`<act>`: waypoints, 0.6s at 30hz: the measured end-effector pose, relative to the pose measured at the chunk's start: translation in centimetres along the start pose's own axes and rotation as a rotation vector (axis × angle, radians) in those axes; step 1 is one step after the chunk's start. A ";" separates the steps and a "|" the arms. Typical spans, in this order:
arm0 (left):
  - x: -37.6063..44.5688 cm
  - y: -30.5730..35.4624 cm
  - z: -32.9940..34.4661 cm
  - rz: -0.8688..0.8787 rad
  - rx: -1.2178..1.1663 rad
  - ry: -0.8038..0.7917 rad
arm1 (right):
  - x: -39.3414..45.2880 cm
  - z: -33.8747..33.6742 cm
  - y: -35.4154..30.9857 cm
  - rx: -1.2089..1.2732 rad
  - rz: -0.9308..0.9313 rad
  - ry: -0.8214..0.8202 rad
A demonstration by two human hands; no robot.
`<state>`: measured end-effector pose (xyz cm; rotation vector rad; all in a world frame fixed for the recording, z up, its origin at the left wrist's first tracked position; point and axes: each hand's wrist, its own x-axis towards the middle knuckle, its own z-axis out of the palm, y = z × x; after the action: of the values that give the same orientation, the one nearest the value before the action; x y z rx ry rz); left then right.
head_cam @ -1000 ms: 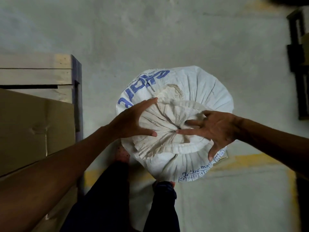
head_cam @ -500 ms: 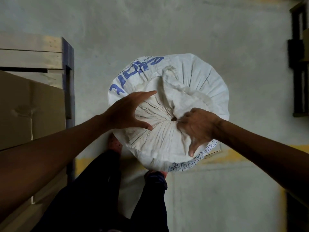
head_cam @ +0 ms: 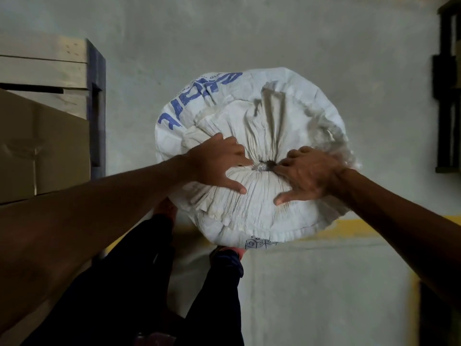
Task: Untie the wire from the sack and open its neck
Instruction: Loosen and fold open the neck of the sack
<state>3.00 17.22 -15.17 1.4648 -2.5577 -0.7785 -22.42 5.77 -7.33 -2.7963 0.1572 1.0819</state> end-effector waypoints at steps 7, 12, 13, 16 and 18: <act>3.2 0.9 0.2 0.259 0.319 0.021 | -2.6 4.6 0.1 -0.118 -0.025 0.147; 3.3 1.2 -0.5 0.414 0.311 0.053 | -4.2 5.5 -0.4 -0.147 -0.089 0.258; 3.1 1.3 -0.5 0.458 0.287 0.047 | -4.5 5.7 -0.4 -0.127 -0.115 0.275; 2.7 1.8 -0.5 0.507 0.168 -0.033 | -4.9 6.4 -0.6 -0.069 -0.188 0.261; 2.7 2.2 -0.1 0.493 0.126 -0.068 | -5.3 6.7 -0.9 -0.019 -0.166 0.214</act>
<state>-0.12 15.85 -14.45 0.7748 -2.8798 -0.6071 -30.58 8.04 -8.60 -2.8755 -0.0637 0.7514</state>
